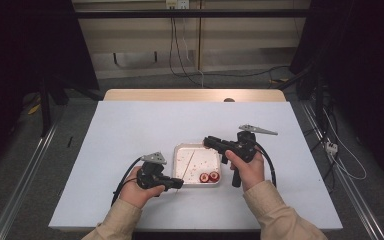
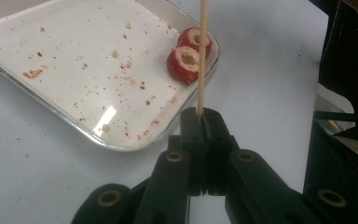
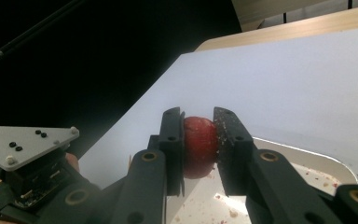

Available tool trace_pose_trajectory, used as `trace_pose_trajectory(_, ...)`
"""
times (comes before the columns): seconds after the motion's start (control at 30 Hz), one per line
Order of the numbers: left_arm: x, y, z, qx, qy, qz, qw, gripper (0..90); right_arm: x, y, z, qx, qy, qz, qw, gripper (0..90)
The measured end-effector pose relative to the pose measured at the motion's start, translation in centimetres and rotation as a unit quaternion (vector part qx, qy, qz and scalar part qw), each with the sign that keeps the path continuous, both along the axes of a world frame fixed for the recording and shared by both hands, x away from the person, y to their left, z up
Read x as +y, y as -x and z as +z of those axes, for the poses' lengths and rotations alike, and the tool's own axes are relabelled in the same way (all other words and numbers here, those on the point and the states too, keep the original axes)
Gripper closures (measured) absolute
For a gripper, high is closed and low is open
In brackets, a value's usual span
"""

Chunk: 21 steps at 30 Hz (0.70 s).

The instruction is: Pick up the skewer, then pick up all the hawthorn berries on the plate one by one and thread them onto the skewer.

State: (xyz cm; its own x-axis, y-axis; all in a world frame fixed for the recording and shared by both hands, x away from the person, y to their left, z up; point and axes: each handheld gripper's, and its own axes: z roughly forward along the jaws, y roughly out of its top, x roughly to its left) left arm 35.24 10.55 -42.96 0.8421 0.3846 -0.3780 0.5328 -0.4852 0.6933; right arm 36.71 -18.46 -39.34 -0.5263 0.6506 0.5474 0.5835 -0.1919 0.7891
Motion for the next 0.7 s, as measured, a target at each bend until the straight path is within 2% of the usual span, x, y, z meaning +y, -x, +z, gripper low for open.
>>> trace_pose_trajectory(0.27, 0.2, 0.1, -0.1, 0.006, -0.001, -0.001, 1.0000, 89.3, 0.3, -0.2, 0.5, -0.007, 0.004, 0.003, 1.0000, 74.3)
trace_pose_trajectory(0.5, -0.4, 0.2, -0.3, 0.012, -0.008, -0.008, 0.9999, 89.3, 0.7, -0.3, 0.8, -0.010, -0.006, 0.005, 0.9999, 74.3)
trace_pose_trajectory(0.7, -0.9, 0.1, -0.3, 0.018, -0.004, -0.007, 0.9998, 89.3, 1.3, 0.0, 0.7, -0.010, -0.012, 0.016, 0.9998, 74.3)
